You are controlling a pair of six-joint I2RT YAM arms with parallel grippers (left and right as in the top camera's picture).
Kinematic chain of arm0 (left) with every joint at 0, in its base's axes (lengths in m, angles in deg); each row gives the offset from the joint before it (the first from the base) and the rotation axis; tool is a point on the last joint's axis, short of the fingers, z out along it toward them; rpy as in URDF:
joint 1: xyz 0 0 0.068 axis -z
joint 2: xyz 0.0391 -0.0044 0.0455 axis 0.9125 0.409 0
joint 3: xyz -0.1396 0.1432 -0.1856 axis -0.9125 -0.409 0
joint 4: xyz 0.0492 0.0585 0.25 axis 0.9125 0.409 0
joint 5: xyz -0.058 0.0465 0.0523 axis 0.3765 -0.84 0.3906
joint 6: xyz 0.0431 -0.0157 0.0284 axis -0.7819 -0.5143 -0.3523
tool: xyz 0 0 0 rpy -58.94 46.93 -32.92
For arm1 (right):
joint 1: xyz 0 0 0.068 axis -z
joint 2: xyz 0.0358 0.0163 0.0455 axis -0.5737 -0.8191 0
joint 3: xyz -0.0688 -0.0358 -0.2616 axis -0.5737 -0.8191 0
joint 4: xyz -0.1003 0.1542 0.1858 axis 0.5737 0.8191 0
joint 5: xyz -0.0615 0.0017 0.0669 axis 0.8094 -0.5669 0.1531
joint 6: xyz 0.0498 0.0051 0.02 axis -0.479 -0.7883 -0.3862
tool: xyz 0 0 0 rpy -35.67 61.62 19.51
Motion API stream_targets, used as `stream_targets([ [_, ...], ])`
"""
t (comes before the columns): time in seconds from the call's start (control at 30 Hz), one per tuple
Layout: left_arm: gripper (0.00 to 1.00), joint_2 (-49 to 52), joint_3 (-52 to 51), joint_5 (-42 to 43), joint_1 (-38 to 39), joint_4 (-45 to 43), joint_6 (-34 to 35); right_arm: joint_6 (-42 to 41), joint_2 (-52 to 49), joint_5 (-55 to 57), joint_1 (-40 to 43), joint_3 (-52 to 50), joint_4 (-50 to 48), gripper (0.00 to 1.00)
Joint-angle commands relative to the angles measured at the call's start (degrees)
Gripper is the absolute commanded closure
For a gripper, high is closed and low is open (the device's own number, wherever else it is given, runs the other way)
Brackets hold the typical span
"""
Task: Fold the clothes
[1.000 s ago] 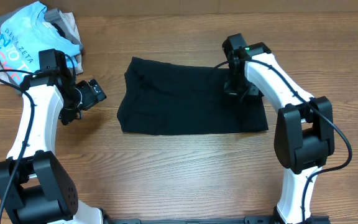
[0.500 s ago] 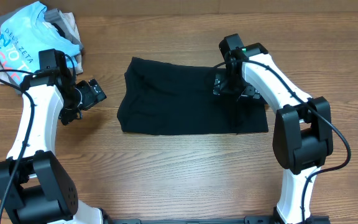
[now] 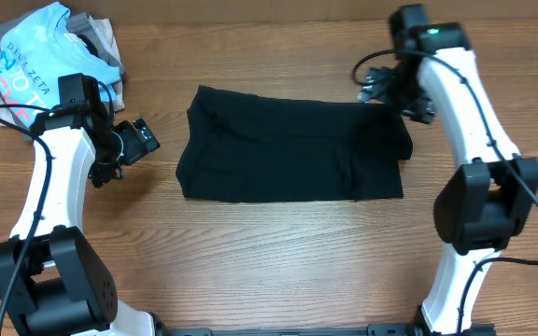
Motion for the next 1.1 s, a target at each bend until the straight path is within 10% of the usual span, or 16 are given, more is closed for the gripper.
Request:
stream_targets([
  [0.0,0.00,-0.8,0.5,0.4,-0.2,-0.2,-1.5,0.2,1.8,-1.6,4.2,0.9,1.9,0.00],
  [0.5,0.00,-0.8,0.5,0.4,-0.2,-0.2,-1.5,23.2,1.8,-34.6,16.7,-18.4,-10.1,0.04],
  [1.07,0.00,-0.8,0.5,0.4,-0.2,-0.2,-1.5,17.9,1.8,-39.5,16.8,-26.4,-19.4,0.44],
])
